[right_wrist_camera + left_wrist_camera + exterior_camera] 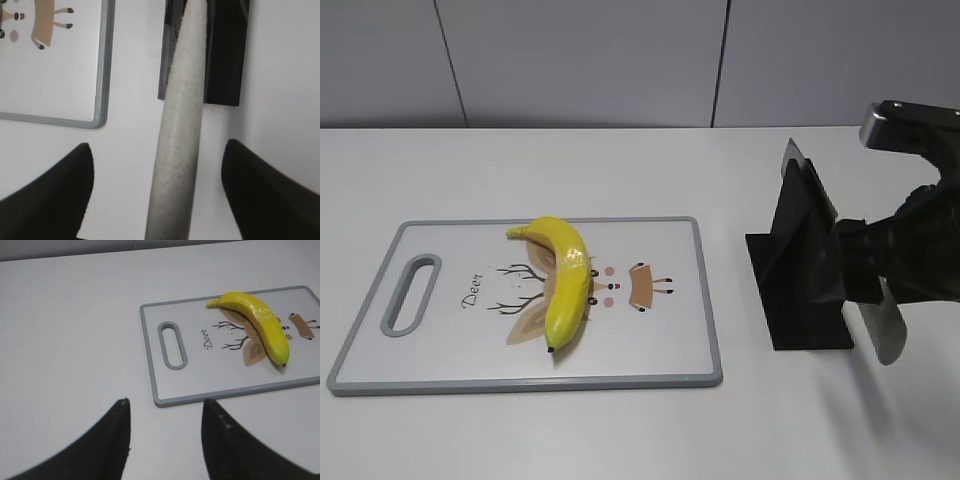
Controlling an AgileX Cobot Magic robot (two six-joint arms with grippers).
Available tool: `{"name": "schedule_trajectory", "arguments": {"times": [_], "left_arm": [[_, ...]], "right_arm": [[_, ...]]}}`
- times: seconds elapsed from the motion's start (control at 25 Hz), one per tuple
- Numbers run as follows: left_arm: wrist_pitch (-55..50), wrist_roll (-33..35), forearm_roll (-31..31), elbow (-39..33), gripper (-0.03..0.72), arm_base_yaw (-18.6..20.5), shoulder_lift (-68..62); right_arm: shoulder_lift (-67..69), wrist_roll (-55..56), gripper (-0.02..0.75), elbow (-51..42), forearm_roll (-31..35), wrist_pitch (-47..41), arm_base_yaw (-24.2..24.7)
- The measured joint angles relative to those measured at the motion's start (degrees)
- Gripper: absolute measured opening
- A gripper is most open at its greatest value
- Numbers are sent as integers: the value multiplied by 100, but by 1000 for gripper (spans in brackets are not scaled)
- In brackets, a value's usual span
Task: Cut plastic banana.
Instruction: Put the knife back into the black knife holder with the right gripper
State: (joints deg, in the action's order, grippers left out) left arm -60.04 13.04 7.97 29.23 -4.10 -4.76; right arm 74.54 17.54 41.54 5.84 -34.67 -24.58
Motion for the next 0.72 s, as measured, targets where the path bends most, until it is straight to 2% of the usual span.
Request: {"name": "schedule_trajectory", "arguments": {"times": [0.08,0.24,0.4,0.48,0.72], "left_arm": [[0,0,0,0,446,0,0],[0,0,27,0,466,0,0],[0,0,42,0,596,0,0],[0,0,42,0,635,0,0],[0,0,42,0,646,0,0]], "right_arm": [[-56,-17,613,60,-56,9,0],[-504,-468,617,320,-134,33,0],[-1280,-1224,612,394,-141,116,0],[-1712,-1541,600,394,-141,21,0],[-3091,-2584,592,-159,186,-195,0]]}}
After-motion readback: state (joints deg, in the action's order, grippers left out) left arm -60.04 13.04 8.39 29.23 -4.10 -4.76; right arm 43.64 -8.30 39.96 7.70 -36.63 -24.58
